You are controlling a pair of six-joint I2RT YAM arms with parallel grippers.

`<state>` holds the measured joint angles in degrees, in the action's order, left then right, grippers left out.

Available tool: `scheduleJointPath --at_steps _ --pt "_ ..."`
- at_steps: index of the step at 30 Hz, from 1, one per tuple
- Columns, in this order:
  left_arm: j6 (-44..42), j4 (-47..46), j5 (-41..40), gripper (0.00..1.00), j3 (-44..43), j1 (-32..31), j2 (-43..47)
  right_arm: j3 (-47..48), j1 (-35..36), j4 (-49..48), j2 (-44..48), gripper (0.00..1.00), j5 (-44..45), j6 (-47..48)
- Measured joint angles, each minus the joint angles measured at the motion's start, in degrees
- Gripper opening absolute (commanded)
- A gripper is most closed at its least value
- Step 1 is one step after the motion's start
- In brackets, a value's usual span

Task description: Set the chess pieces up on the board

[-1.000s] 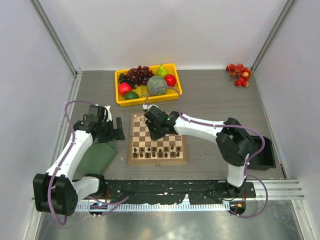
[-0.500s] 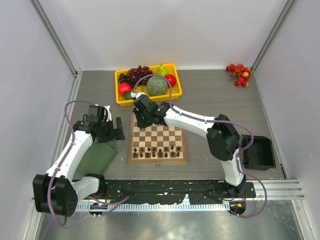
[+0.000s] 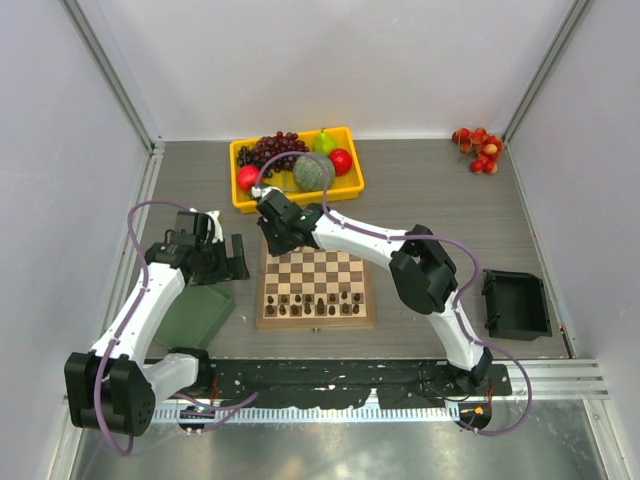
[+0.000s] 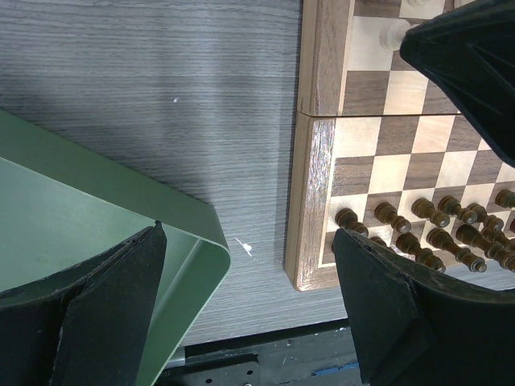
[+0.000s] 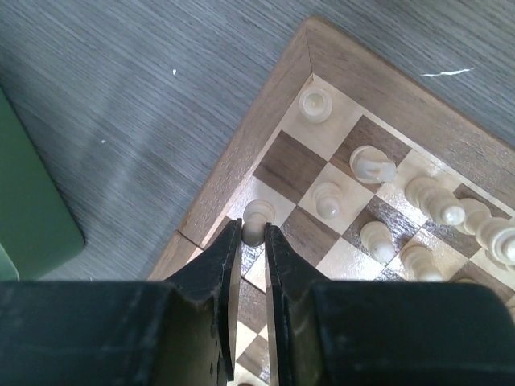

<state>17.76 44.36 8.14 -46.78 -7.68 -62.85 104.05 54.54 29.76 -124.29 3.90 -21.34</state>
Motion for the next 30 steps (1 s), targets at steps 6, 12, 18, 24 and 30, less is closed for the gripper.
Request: scheduleJointPath --at_steps 6,12,18,24,30 --pt "0.0 0.0 0.04 0.92 0.0 0.0 0.02 2.23 -0.33 0.39 -2.86 0.2 0.26 0.22" --pt "-0.02 0.0 0.07 0.92 0.0 0.0 0.02 3.34 -1.07 0.57 -3.82 0.21 0.5 0.24" --pt "-0.02 -0.02 0.07 0.92 0.0 0.0 0.02 4.76 -1.6 0.74 -5.01 0.22 0.39 0.24" --pt "-0.02 0.0 0.04 0.92 0.0 0.0 0.02 5.16 -1.88 0.79 -5.33 0.25 0.26 0.26" --pt "-0.02 0.0 0.04 0.92 0.0 0.0 0.02 5.16 -1.88 1.16 -5.35 0.35 0.04 0.37"
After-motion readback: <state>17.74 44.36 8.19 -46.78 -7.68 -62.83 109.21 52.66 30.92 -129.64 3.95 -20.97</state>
